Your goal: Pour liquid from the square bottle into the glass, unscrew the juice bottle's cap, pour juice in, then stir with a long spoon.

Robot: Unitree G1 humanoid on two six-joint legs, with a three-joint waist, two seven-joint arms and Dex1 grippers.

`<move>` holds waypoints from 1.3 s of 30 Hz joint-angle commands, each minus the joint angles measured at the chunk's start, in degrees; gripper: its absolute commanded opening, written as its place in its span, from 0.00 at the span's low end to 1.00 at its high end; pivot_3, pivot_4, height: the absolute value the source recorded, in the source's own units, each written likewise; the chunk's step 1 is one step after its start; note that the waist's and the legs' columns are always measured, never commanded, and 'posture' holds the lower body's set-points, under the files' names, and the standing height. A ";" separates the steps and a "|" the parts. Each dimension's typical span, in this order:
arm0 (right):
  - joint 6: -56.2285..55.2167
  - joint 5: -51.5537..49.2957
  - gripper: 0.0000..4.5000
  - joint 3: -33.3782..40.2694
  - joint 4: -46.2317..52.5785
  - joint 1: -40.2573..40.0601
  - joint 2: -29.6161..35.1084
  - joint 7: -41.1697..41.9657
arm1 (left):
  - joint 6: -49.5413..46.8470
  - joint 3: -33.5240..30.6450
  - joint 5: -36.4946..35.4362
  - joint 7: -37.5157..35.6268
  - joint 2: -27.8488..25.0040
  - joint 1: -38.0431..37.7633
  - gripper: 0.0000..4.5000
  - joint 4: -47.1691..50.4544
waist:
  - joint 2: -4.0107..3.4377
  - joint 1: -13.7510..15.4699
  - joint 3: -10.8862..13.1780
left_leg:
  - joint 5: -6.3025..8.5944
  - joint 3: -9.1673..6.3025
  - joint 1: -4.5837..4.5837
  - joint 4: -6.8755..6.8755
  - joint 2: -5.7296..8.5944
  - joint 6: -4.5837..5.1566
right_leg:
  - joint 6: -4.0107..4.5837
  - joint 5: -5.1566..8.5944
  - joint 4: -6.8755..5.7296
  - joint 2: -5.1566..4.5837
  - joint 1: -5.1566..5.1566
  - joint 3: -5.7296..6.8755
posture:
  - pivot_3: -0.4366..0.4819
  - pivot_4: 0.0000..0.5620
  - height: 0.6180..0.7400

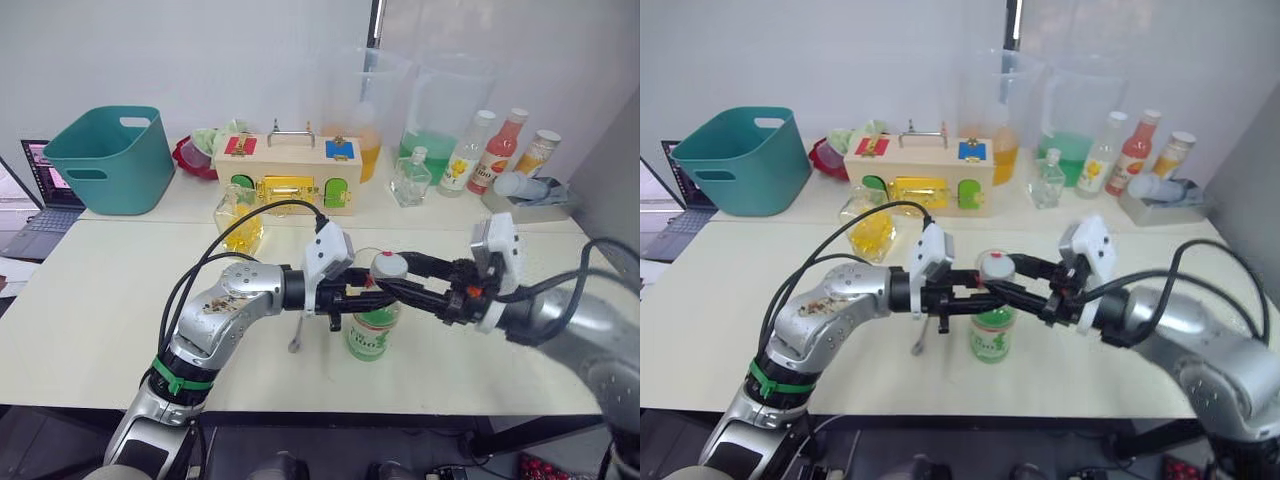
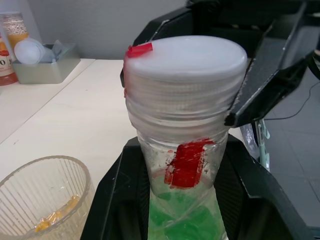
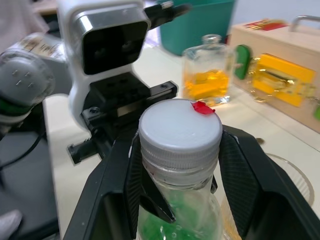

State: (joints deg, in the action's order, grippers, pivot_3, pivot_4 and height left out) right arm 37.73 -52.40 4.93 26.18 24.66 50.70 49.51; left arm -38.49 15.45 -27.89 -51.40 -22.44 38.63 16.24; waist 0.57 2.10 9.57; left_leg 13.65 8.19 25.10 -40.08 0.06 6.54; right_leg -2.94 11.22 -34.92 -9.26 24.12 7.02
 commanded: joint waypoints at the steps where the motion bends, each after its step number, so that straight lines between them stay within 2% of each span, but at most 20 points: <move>1: -9.88 8.30 0.38 -7.40 -14.73 9.49 0.84 23.69 | -2.75 1.71 -0.36 -1.27 -1.50 -0.42 0.30 2.02 | 0.00 -0.28 0.00 | 0.01 0.00 0.00 0.01 0.00 0.03 | 0.00 0.00 0.00 0.00 0.02 -0.01 | 0.48 0.27 1.00; 3: -13.99 11.97 0.38 -11.61 -24.32 16.42 -1.02 34.00 | -3.74 1.68 -0.88 -1.27 -2.43 -0.87 0.30 3.46 | 0.00 -0.72 0.00 | 0.01 0.00 0.00 0.00 -0.01 0.06 | 0.00 0.01 0.00 0.03 0.04 -0.04 | 0.48 0.27 1.00; 5: -18.57 14.01 0.38 -15.81 -32.21 22.10 -2.48 40.50 | -4.67 1.56 -1.20 -1.09 -3.15 -1.23 0.30 4.55 | 0.00 -1.02 0.00 | 0.01 -0.04 0.00 0.01 -0.02 0.09 | 0.01 0.01 -0.04 0.07 0.04 -0.02 | 0.48 0.27 1.00; 13: -26.49 10.22 0.38 -33.76 -51.75 39.14 -3.51 42.99 | -6.47 0.87 -1.91 -0.53 -5.61 -2.37 0.30 7.64 | 0.00 -2.53 0.00 | -0.08 -0.08 -0.07 0.09 -0.09 -0.08 | 0.04 0.00 -0.08 0.04 0.01 0.02 | 0.48 0.27 1.00; 15: -24.69 7.40 0.60 -34.74 -51.98 40.86 -1.74 42.99 | -6.64 0.73 -1.89 0.16 -5.29 -2.55 0.30 7.77 | 0.00 -2.69 0.00 | -0.10 -0.07 -0.11 0.17 -0.10 -0.24 | 0.05 0.01 -0.07 0.01 0.01 0.02 | 0.48 0.27 1.00; 16: -24.25 6.41 0.67 -34.77 -51.38 41.05 -0.68 42.99 | -6.70 0.62 -1.95 0.44 -5.09 -2.70 0.30 7.79 | 0.00 -2.73 0.00 | 0.09 -0.07 -0.12 0.17 -0.10 -0.62 | 0.07 0.00 -0.09 -0.04 0.04 0.02 | 0.48 0.27 1.00; 20: -21.92 4.49 0.96 -30.39 -47.15 38.57 2.74 42.99 | -7.46 0.41 -2.74 1.32 -3.84 -3.37 0.30 7.42 | 0.00 -2.21 0.00 | 0.10 -0.07 -0.11 0.20 -0.03 -0.69 | 0.10 -0.02 -0.07 -0.16 0.04 0.02 | 0.48 0.27 1.00; 21: -21.14 4.25 0.98 -29.50 -46.28 38.03 3.15 42.99 | -7.57 0.40 -2.84 1.39 -3.72 -3.46 0.30 7.37 | 0.00 -2.10 0.00 | 0.11 -0.06 -0.11 0.22 -0.01 -0.68 | 0.10 -0.02 -0.07 -0.19 0.06 0.01 | 0.48 0.27 1.00; 24: -15.05 -0.02 0.98 -17.30 -35.22 29.50 5.39 35.10 | -6.75 1.00 -2.11 1.84 -2.57 -3.65 0.30 6.50 | 0.00 -1.46 0.00 | 0.10 -0.08 -0.11 0.25 -0.04 -0.68 | 0.10 -0.03 -0.12 -0.18 0.06 0.05 | 0.48 0.27 1.00; 27: -11.50 0.30 0.98 -12.30 -31.09 26.47 4.61 32.84 | -6.76 1.03 -1.93 1.94 -2.18 -3.68 0.30 6.44 | -0.01 -1.32 0.00 | 0.10 -0.11 -0.11 0.26 -0.04 -0.67 | 0.11 -0.03 -0.13 -0.18 0.07 0.10 | 0.48 0.27 1.00; 29: -4.70 -8.25 0.98 -1.19 -12.42 13.39 4.26 12.27 | -6.67 1.24 -1.97 2.20 -0.75 -3.02 0.30 5.22 | 0.03 -0.64 -0.02 | 0.10 -0.18 -0.09 0.31 -0.04 -0.67 | 0.10 -0.03 -0.04 -0.18 -0.03 0.19 | 0.48 0.27 1.00; 30: -2.45 -11.62 0.98 2.69 -3.20 7.43 3.12 1.62 | -6.16 1.61 -1.93 1.57 -0.32 -2.68 0.30 4.39 | 0.04 -0.05 -0.03 | 0.10 -0.24 -0.10 0.24 -0.05 -0.67 | 0.11 -0.03 -0.14 -0.23 -0.03 0.21 | 0.48 0.27 1.00; 31: -0.87 -13.97 0.98 5.25 2.95 3.55 2.21 -5.67 | -5.79 1.86 -1.87 1.05 -0.06 -2.47 0.30 3.84 | 0.04 0.15 -0.03 | 0.11 -0.32 -0.09 0.28 -0.05 -0.68 | 0.11 -0.03 -0.08 -0.32 -0.05 0.24 | 0.48 0.27 1.00; 34: 1.38 -17.21 0.98 7.89 9.05 0.19 0.90 -14.00 | -5.31 2.11 -1.73 0.39 0.06 -2.30 0.30 3.30 | 0.01 0.23 -0.02 | 0.12 -0.22 -0.06 0.30 0.00 -0.72 | 0.09 -0.02 -0.06 -0.35 0.03 0.15 | 0.48 0.27 1.00; 36: 2.23 -13.65 0.98 6.91 13.31 -2.43 -0.66 -21.24 | -3.38 2.90 -0.88 -1.01 0.48 -1.47 0.30 0.83 | 0.03 0.28 -0.04 | 0.13 -0.10 -0.06 0.29 0.02 -0.72 | 0.06 0.00 0.07 -0.28 -0.01 0.08 | 0.48 0.27 1.00; 39: 3.11 -11.07 0.98 6.27 16.00 -4.58 -1.93 -27.25 | -1.80 3.44 -0.22 -2.11 0.95 -1.02 0.30 -0.90 | 0.12 0.64 -0.09 | 0.15 -0.12 -0.10 0.23 0.01 -0.74 | 0.04 0.01 0.09 -0.23 0.06 0.14 | 0.48 0.27 1.00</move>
State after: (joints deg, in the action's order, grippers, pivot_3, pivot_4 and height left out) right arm 40.63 -64.40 10.25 40.63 20.06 48.96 25.51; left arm -39.78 15.72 -28.15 -51.37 -21.97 38.31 16.54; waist 0.68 2.74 9.48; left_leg 13.80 8.10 25.00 -39.85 0.09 5.80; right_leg -2.90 11.23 -34.84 -9.50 24.18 7.12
